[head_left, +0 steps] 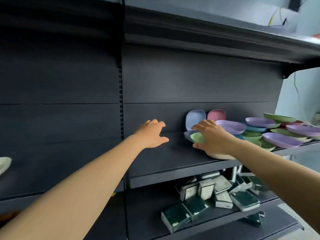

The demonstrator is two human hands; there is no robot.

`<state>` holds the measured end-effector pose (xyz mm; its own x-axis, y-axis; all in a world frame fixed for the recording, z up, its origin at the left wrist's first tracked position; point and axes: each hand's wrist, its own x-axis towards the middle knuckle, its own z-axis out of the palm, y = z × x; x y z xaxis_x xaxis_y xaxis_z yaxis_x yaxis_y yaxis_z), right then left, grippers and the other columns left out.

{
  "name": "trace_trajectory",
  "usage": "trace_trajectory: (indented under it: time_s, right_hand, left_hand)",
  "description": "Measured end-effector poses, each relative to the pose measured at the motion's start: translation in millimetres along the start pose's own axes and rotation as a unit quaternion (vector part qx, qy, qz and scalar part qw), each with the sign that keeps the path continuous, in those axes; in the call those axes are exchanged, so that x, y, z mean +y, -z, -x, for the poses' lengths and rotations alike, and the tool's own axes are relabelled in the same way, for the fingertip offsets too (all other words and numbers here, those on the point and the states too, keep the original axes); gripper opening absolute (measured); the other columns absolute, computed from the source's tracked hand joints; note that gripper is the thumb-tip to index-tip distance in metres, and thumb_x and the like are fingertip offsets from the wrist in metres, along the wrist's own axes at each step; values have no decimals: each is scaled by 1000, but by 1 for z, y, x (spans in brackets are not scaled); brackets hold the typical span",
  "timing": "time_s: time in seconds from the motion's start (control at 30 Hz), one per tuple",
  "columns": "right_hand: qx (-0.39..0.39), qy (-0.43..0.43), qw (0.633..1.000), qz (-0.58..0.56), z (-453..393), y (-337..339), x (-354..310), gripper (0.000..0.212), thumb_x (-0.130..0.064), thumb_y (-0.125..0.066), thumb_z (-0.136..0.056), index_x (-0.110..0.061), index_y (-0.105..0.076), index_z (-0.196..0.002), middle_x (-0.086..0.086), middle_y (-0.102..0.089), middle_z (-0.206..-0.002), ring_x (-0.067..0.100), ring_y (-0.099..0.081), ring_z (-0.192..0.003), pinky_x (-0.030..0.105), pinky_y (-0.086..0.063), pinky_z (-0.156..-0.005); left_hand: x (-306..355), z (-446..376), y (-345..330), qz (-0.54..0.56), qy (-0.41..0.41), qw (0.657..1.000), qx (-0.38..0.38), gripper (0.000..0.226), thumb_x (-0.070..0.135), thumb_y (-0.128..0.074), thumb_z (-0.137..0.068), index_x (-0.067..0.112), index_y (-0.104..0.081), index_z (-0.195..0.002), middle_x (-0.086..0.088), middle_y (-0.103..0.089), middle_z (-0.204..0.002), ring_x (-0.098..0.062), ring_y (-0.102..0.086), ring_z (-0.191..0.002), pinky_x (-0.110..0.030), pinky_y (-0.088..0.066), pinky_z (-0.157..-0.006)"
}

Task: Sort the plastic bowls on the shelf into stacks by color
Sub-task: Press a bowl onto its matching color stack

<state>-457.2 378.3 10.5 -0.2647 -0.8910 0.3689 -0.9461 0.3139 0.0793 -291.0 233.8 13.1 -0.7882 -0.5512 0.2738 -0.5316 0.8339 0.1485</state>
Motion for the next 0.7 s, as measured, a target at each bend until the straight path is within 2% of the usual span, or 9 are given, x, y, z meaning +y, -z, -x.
trace_trajectory:
  time_s: [0.2, 0.37, 0.5, 0.7]
  right_hand:
    - [14, -28, 1000, -5, 30, 10, 99, 59, -41, -62, -85, -22, -42, -137, 2, -41, -139, 23, -33, -131, 32, -28, -106]
    - [10, -70, 997, -3, 55, 3, 169, 62, -39, -62, -86, -20, -39, -140, 4, -38, -144, 26, -31, -134, 35, -28, -108]
    - [3, -89, 996, -16, 61, -8, 218, 67, -38, -61, -85, -27, -33, -145, 1, -32, -150, 24, -25, -139, 36, -26, -111]
    - [5, -102, 994, -26, 25, -18, 286, 65, -37, -60, -88, -24, -32, -145, 4, -34, -148, 26, -27, -136, 35, -27, -109]
  left_hand:
    - [87, -51, -16, 105, 23, 994, -12, 59, 43, -55, -90, 21, -35, -142, -3, -35, -145, -22, -36, -132, -31, -36, -94]
    - [134, -97, -39, 161, 28, 986, -21, 62, 43, -59, -88, 19, -38, -141, -3, -39, -144, -20, -42, -128, -24, -32, -87]
    - [160, -141, -59, 169, 28, 985, -33, 63, 45, -59, -87, 18, -39, -141, -4, -43, -142, -21, -46, -125, -25, -36, -88]
    - [178, -213, -81, 164, 44, 983, -62, 77, 50, -63, -82, 19, -31, -146, -5, -36, -149, -21, -41, -132, -30, -37, -100]
